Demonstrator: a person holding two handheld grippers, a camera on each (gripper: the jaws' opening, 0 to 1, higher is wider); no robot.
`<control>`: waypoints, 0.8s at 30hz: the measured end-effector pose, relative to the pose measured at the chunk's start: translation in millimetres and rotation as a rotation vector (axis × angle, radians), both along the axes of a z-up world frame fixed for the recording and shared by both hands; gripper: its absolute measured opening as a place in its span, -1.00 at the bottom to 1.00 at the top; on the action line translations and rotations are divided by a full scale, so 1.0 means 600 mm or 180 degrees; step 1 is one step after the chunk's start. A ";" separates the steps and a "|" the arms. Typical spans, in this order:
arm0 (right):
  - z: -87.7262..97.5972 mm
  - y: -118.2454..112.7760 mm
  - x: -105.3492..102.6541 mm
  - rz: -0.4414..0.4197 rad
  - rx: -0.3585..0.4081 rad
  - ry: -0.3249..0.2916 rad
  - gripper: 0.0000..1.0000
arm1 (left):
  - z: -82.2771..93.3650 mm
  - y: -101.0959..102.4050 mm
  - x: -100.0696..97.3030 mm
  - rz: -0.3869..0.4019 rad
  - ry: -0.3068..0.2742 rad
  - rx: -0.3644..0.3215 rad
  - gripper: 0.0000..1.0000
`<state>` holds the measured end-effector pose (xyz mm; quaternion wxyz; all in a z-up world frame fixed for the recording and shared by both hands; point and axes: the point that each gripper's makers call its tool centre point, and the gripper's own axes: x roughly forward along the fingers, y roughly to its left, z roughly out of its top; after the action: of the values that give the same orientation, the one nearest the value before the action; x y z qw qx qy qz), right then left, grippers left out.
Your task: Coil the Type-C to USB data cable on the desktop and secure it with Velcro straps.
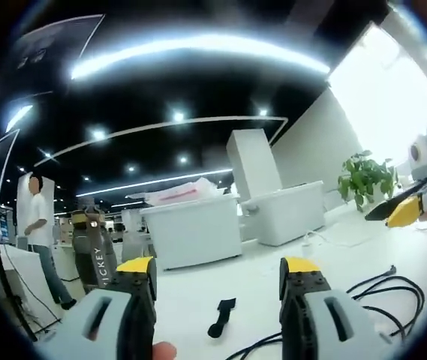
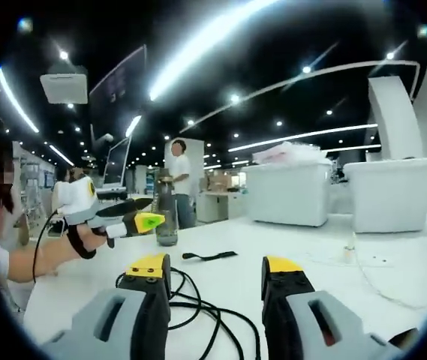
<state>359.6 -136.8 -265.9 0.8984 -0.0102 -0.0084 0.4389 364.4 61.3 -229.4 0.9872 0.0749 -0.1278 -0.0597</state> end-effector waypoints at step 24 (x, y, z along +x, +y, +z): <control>-0.166 0.199 0.060 0.0581 -0.1100 0.0613 -0.47 | -0.055 0.083 0.009 0.0371 0.0273 -0.0085 0.33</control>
<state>395.8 -17.4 -365.6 0.8365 -0.1213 0.1520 0.5123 369.8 111.4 -262.2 0.9944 0.0665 -0.0815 -0.0036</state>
